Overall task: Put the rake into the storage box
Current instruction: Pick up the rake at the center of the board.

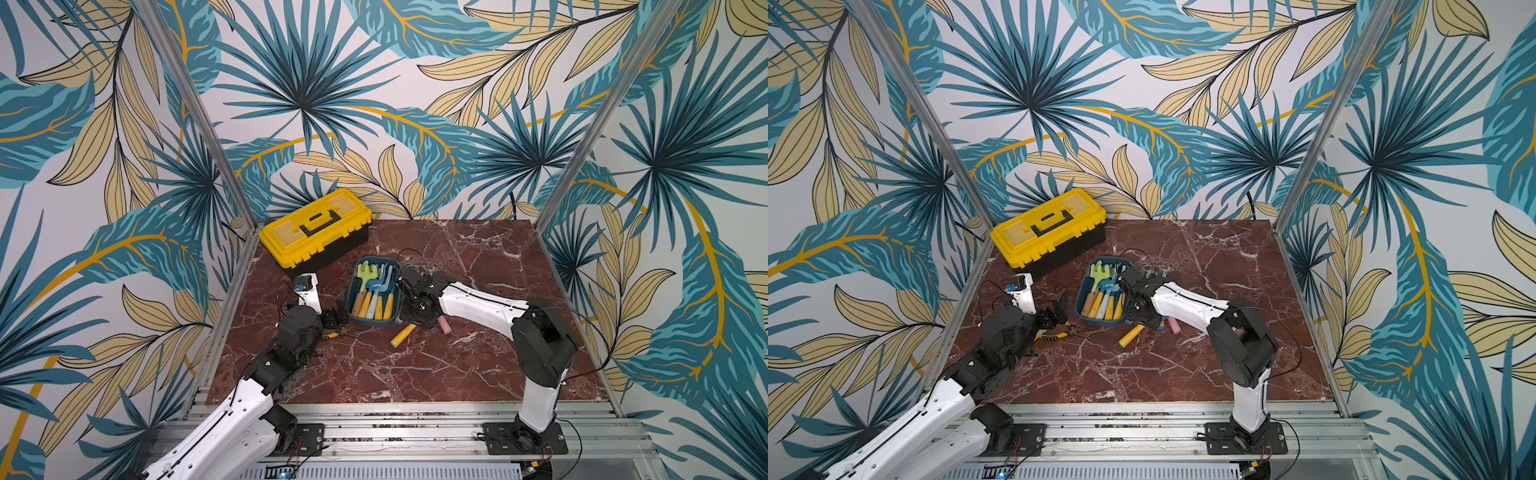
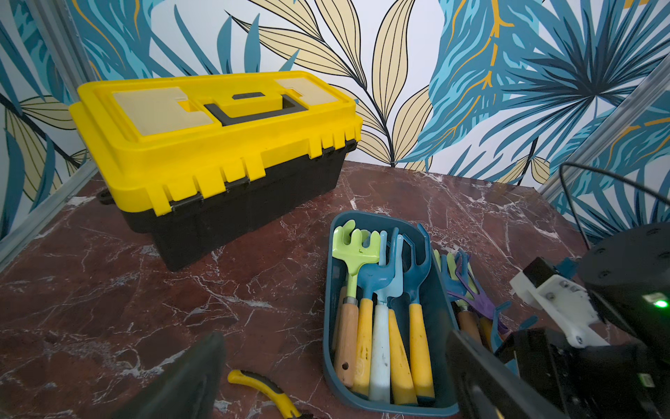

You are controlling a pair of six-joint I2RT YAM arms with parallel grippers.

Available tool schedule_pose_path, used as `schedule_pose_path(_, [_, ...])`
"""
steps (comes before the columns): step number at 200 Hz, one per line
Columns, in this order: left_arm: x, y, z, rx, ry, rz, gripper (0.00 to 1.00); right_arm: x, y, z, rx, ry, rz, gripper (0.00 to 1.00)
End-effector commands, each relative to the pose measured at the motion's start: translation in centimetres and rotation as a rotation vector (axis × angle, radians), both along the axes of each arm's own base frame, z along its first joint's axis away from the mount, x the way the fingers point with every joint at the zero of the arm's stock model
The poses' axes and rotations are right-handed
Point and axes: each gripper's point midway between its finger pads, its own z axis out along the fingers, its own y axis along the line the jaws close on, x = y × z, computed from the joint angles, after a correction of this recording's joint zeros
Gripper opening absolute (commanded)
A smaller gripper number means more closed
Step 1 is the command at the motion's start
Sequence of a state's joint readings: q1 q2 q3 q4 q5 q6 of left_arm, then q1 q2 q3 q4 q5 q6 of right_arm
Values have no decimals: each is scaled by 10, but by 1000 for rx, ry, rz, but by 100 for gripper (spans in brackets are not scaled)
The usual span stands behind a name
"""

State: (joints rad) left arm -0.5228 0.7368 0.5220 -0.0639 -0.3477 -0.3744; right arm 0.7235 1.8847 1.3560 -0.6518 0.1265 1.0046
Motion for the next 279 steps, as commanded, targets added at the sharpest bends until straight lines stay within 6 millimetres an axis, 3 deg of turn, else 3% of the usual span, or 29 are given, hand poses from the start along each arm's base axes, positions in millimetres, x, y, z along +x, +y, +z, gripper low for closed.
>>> schedule_pose_path(1, [-2,1,-4,-7,-4,0,100,-9,-7,-21,-21,49,-69,53])
schedule_pose_path(50, [-3,3,-1,-11,-10,1,100,-13,-11,-25,-21,55,-106,52])
schedule_pose_path(115, [-4,3,-1,-14,-14,1,100,-20,-24,7,-43,-31,-145,53])
schedule_pose_path(175, [-4,3,0,-16,-15,-1,100,-17,-17,-11,-42,-2,-170,55])
schedule_pose_path(231, [-5,3,1,-17,-17,-1,100,-4,-2,-14,-26,-9,-160,58])
schedule_pose_path(279, [-5,3,1,-17,-18,-1,100,-9,0,-40,-29,49,-174,59])
